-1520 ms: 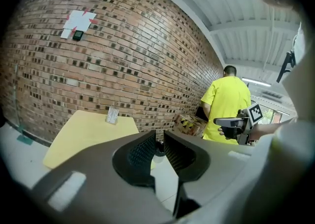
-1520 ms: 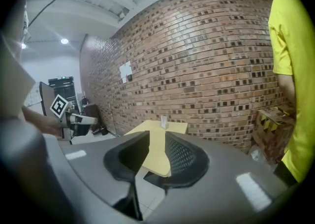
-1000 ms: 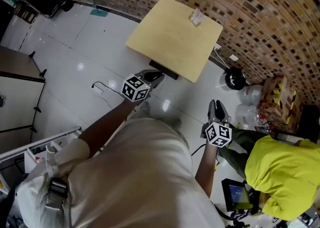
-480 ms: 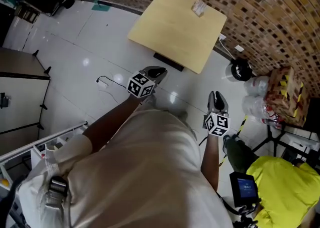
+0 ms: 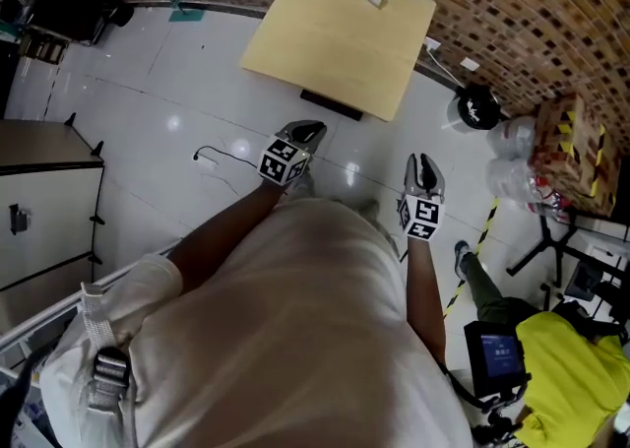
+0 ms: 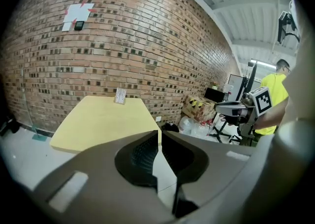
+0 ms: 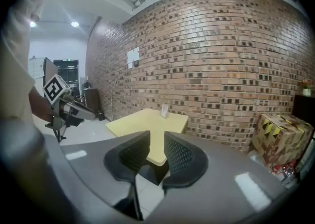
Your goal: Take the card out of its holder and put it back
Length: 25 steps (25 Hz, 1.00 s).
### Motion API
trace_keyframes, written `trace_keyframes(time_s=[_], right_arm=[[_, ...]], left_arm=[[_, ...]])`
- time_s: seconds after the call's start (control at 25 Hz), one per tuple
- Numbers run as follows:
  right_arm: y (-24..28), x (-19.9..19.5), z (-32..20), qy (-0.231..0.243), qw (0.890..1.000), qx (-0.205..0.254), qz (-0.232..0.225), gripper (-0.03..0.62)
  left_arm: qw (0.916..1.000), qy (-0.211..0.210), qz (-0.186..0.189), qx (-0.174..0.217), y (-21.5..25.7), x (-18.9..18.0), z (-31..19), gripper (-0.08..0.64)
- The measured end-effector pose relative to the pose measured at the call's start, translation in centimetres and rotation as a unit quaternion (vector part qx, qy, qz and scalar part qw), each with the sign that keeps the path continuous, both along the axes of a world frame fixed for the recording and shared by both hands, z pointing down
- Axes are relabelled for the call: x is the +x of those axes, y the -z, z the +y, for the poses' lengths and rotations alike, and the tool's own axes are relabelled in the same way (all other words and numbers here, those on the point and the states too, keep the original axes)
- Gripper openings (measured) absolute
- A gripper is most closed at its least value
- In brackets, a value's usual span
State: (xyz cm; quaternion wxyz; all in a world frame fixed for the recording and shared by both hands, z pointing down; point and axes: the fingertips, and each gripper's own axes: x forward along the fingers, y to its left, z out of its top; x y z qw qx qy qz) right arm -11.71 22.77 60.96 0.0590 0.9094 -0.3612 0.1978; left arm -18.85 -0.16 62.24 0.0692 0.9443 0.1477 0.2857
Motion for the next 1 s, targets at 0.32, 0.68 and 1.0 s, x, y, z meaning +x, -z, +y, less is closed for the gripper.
trace_keyframes(time_s=[0.32,0.68,1.0], right_arm=[[-3.0,-1.6,0.9,-0.009,1.0,-0.023,-0.018,0.095],[-4.6,-1.8,0.9,0.002,0.998,-0.039,-0.042,0.095],[-2.6,-1.0,0.5,0.006,0.999,-0.023,-0.047,0.095]], left_arm=[[0.9988,-0.01,-0.027,0.039,-2.6,-2.0,-0.1,0.035],[0.9977,-0.01,-0.046,0.05,-4.0,-2.2,-0.7,0.028],[0.999,-0.007,-0.024,0.036,-2.2,0.0,-0.6,0.028]])
